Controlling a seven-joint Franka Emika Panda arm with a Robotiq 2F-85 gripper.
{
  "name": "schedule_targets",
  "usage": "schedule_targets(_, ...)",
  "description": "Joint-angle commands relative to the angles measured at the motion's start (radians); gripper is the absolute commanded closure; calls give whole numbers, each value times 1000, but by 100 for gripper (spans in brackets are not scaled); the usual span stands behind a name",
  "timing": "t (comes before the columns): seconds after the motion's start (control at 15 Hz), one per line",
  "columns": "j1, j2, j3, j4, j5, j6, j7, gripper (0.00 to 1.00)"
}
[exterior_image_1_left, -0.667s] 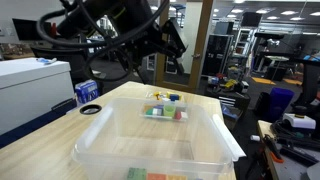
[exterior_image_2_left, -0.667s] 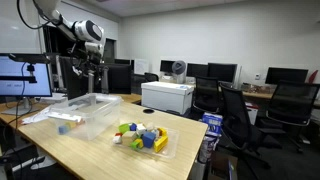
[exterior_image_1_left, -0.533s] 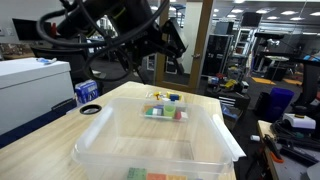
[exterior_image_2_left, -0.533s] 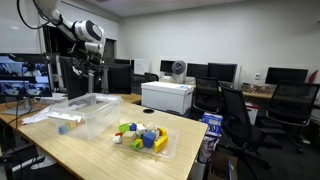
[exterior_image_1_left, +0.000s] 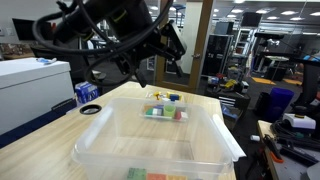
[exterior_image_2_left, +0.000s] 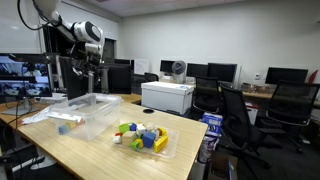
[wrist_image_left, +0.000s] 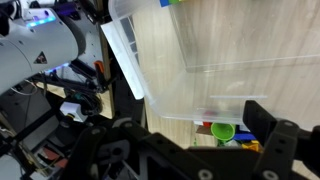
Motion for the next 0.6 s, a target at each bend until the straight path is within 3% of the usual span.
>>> schedule_targets(0.0,7,-36,14,-80,-82,130,-153,0)
schedule_targets(0.2,-8,-78,17,-207,-112,320,-257,0)
schedule_targets(0.53,-46,-120,17,-426,-39,700,-439,0)
